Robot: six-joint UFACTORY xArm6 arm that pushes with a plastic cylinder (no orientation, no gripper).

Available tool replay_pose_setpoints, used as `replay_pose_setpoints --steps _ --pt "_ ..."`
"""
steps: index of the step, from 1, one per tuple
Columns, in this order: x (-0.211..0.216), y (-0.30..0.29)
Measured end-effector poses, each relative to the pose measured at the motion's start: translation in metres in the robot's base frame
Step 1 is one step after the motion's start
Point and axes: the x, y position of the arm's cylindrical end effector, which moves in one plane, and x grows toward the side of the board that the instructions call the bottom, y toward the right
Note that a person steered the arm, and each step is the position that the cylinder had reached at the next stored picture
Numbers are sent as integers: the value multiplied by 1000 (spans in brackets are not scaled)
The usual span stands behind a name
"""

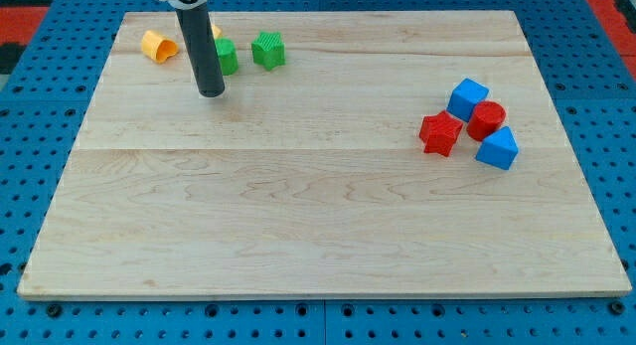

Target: Move red star in between green star and blue triangle

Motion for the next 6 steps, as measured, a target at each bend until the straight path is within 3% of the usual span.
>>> replay_pose_setpoints --steps 1,2,3,4,5,6 --pt "0 56" --pt "10 147" --pt "86 205" --pt "121 267" --pt "107 307" --pt "72 272"
